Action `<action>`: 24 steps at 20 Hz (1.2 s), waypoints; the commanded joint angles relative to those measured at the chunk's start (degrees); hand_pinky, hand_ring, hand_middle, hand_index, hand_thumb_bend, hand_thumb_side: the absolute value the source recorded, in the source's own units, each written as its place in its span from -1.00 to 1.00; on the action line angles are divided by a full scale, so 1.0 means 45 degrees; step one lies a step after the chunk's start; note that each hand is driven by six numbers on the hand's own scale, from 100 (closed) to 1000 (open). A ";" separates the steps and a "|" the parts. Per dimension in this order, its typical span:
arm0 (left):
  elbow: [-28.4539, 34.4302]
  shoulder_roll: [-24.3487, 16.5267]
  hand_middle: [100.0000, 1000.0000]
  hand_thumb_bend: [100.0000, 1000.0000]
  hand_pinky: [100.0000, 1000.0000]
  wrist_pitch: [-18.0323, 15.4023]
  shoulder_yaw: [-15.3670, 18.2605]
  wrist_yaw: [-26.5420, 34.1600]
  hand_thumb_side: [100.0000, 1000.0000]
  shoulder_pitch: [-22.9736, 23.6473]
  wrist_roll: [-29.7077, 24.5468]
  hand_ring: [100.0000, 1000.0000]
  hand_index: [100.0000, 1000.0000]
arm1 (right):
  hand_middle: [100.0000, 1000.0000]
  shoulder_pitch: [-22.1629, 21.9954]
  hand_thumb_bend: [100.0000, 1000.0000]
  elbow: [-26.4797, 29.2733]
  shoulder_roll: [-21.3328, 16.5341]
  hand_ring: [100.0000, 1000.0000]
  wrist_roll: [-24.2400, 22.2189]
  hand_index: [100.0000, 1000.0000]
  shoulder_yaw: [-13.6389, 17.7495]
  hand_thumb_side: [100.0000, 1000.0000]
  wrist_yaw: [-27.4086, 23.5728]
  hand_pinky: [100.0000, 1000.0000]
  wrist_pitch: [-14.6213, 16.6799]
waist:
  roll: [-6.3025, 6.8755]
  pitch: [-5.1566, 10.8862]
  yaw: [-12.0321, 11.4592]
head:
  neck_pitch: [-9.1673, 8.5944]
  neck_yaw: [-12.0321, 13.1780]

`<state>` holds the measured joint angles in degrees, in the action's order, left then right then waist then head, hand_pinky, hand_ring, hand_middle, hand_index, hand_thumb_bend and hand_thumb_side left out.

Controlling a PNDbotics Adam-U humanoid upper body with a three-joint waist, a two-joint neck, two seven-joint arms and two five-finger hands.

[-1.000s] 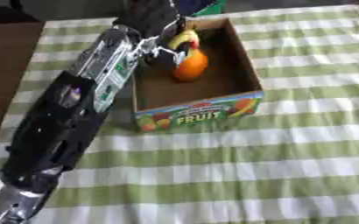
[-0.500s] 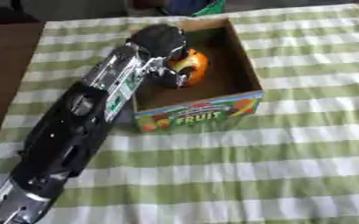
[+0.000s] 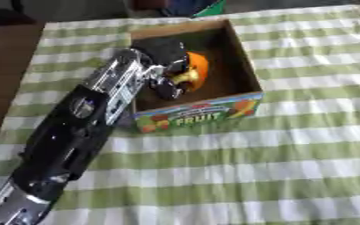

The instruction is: Pick up objects on the table and place them in the box.

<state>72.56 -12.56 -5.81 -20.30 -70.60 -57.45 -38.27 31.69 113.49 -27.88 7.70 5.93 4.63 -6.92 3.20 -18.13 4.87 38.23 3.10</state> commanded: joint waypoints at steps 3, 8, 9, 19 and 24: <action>0.0314 -0.0179 0.26 -0.38 -0.28 -0.0182 0.0111 -0.0583 0.19 -0.0152 -0.0327 0.26 0.53 | 0.20 0.0078 -1.00 0.0246 -0.0139 0.46 -0.0079 0.64 0.0040 0.95 -0.0053 0.50 0.0006 | -0.0047 0.0230 -0.0002 | -0.0084 -0.0023; 0.1124 -0.0480 0.49 0.43 -0.07 0.0437 0.0581 -0.1175 0.87 -0.0288 0.0088 0.47 0.71 | 0.20 0.0038 -1.00 0.0246 -0.0144 0.46 -0.0166 0.64 0.0006 0.95 -0.0039 0.50 -0.0019 | -0.0039 0.0319 -0.0020 | -0.0076 -0.0023; 0.1301 -0.0547 0.49 0.62 -0.08 0.0577 0.0687 -0.1152 1.00 -0.0316 0.0176 0.47 0.71 | 0.20 0.0035 -1.00 0.0246 -0.0142 0.46 -0.0177 0.64 0.0002 0.95 -0.0038 0.50 -0.0022 | -0.0033 0.0339 -0.0029 | -0.0074 -0.0025; 0.2524 -0.1298 0.39 -0.04 -0.18 0.2190 0.1652 -0.0214 0.97 -0.0482 0.1324 0.37 0.62 | 0.19 -0.0021 -1.00 0.0246 -0.0139 0.46 -0.0203 0.64 -0.0009 0.95 -0.0024 0.50 -0.0038 | -0.0010 0.0433 -0.0068 | 0.0012 -0.0156; 0.3132 -0.1643 0.34 -0.19 -0.19 0.2959 0.2126 0.0524 0.94 -0.0458 0.2090 0.33 0.59 | 0.19 -0.0042 -1.00 0.0246 -0.0137 0.46 -0.0156 0.64 0.0026 0.95 -0.0008 0.50 -0.0048 | -0.0025 0.0431 -0.0123 | 0.0014 -0.0224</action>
<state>84.95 -18.35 6.63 -11.82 -69.20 -58.13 -29.67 30.92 113.49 -27.82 6.96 5.63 4.63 -7.22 3.42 -17.64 4.33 38.25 2.29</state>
